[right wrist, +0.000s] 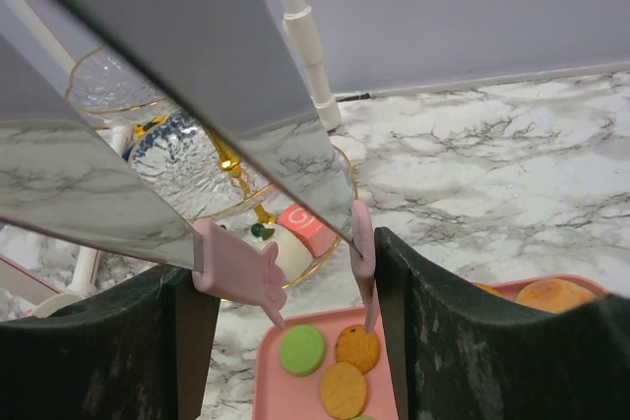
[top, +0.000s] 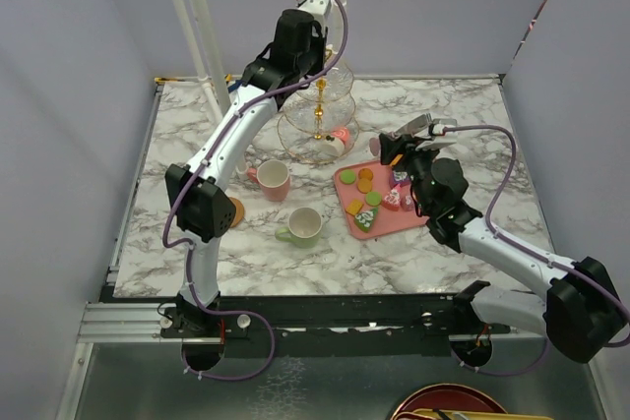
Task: Serve the afternoon tea
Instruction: Adjust the desert table at the center of the board.
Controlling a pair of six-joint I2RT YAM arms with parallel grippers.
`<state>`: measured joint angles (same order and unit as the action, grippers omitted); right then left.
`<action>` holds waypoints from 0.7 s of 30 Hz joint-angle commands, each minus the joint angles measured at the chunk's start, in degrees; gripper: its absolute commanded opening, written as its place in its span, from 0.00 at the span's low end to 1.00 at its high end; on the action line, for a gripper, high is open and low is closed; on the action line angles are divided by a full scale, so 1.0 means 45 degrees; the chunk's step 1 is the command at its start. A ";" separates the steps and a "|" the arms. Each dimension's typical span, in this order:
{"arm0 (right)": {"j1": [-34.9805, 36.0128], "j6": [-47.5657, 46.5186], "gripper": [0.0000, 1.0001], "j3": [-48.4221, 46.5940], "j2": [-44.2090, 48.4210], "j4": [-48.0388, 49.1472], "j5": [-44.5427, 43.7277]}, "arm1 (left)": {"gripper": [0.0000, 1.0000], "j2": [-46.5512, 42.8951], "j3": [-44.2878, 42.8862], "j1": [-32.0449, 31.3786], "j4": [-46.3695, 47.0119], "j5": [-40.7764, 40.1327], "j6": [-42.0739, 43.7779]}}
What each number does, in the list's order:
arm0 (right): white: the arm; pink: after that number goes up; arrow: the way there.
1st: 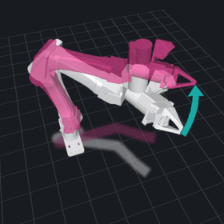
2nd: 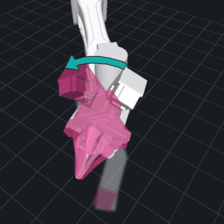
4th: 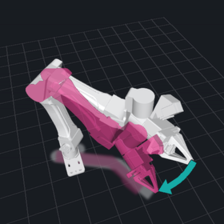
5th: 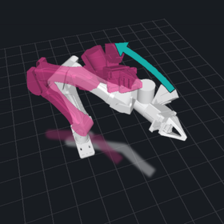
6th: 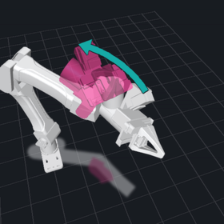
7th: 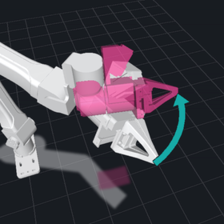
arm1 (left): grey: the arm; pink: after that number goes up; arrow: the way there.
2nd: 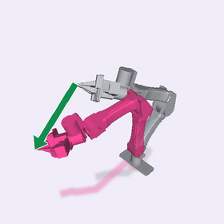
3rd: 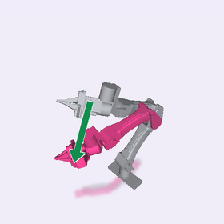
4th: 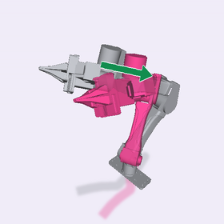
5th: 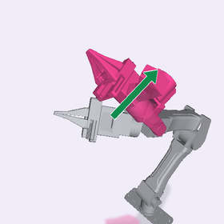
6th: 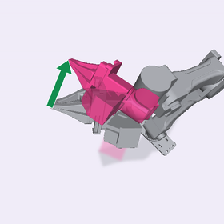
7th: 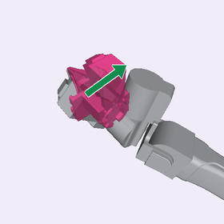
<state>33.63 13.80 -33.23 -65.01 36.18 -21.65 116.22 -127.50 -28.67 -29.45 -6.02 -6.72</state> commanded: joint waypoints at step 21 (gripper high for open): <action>-0.0347 -0.0274 0.61 0.0144 0.0477 -0.0751 -0.0679 | 0.60 -0.2231 0.2390 -0.0173 0.0281 0.0311 -0.1211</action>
<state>32.51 13.41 -33.10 -64.27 33.74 -22.87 108.86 -117.64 -29.28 -28.69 -6.39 -12.38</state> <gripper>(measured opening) 0.609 0.551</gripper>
